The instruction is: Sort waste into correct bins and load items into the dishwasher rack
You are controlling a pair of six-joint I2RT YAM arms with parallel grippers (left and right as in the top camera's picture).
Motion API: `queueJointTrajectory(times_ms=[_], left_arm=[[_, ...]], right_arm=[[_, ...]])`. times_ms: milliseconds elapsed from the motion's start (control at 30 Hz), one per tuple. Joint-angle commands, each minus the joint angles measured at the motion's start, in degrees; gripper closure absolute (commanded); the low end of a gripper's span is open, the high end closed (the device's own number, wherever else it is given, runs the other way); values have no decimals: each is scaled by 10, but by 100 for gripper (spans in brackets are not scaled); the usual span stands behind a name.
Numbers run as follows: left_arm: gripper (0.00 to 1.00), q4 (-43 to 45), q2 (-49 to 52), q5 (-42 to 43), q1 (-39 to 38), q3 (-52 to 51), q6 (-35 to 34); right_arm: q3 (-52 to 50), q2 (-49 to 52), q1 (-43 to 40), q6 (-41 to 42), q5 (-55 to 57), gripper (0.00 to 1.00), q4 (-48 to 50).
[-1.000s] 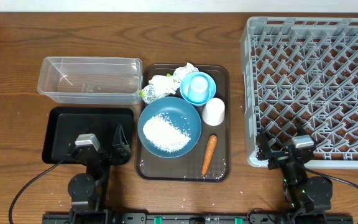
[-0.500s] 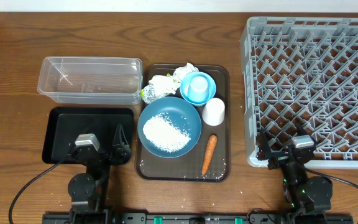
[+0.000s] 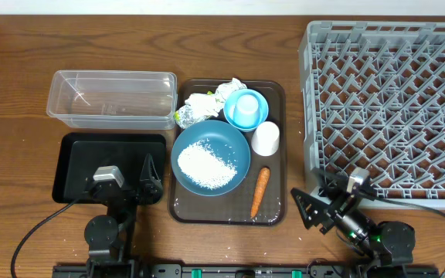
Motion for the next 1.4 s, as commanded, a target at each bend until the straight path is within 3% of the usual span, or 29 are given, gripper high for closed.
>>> queueJointTrajectory(times_ms=[0,100,300,433,600,800,1033,1167,1367], left_arm=[[1,-17,-3,-3,-2,-11,6],[1,-17,-3,-3,-2,-11,6],[1,-17,-3,-3,-2,-11,6],[1,-17,-3,-3,-2,-11,6],[1,-17,-3,-3,-2,-11,6],[1,-17,-3,-3,-2,-11,6],[1,-17,-3,-3,-2,-11,6],[1,-17,-3,-2,-2,-11,6],[1,-17,-3,-2,-2,-11,6]], right_arm=[[-1,-2,7,158,-96,1,21],[2,-2,6,123,-129,1,88],[72,15,6,77,-89,1,74],[185,73,6,-38,-32,1,-72],[374,216,7,-182,67,1,-280],[600,427,21,-258,183,1,-486],[850,685,104,-270,374,1,-706],[917,795,161,-265,354,1,-740],[915,889,199,-266,338,1,-685]])
